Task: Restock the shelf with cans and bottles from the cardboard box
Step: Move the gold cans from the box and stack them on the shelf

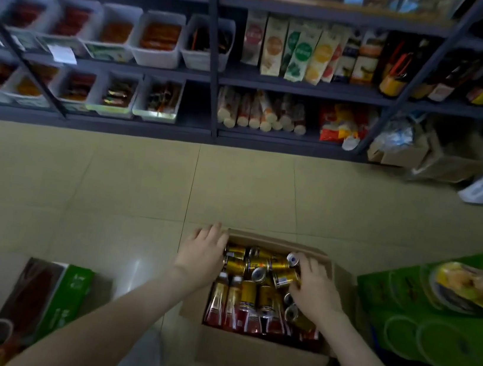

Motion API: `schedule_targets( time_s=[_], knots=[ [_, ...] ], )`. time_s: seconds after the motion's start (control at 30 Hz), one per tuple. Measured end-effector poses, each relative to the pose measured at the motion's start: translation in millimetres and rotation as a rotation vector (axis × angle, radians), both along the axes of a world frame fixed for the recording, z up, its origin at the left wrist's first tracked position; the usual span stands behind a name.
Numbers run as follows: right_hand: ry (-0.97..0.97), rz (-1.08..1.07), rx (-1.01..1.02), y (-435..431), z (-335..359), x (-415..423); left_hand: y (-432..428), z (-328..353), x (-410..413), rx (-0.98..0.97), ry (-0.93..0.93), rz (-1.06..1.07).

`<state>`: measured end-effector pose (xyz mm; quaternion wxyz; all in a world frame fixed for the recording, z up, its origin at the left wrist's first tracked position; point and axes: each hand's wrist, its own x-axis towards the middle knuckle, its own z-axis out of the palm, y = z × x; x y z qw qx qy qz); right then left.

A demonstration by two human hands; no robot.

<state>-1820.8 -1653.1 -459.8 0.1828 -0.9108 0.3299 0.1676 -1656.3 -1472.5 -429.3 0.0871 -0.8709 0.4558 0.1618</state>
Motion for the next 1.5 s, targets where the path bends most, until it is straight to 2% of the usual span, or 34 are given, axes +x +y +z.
schedule_targets(
  time_s=[0.2, 0.4, 0.6, 0.7, 0.9, 1.0, 1.13, 1.23, 1.33, 1.5],
  knots=[
    [0.102, -0.027, 0.075, 2, -147, -18, -10, -144, 3, 0.135, 0.075, -0.079],
    [0.166, -0.021, 0.149, -5, -277, -26, -27, -277, -25, 0.158, 0.19, -0.12],
    [0.167, -0.154, 0.3, -13, -368, -16, -58, -382, -57, 0.116, 0.315, -0.079],
    [0.167, -0.226, 0.374, -13, -400, -9, -68, -418, -68, 0.139, 0.421, 0.024],
    [0.166, -0.374, 0.449, -13, -433, -9, -75, -450, -65, 0.007, 0.835, 0.445],
    [0.136, -0.419, 0.466, -12, -437, -9, -85, -451, -62, -0.001, 0.878, 0.554],
    [0.088, -0.515, 0.533, -12, -432, -11, -96, -445, -63, 0.149, 0.833, 0.512],
    [-0.013, -0.722, 0.697, -7, -423, -22, -93, -440, -64, 0.158, 0.86, 0.518],
    [-0.227, -0.944, 0.94, -5, -403, -35, -81, -430, -63, 0.04, 0.993, 0.633],
    [-0.348, -1.068, 1.149, 2, -366, -49, -68, -399, -64, 0.019, 1.242, 0.744]
  ],
)
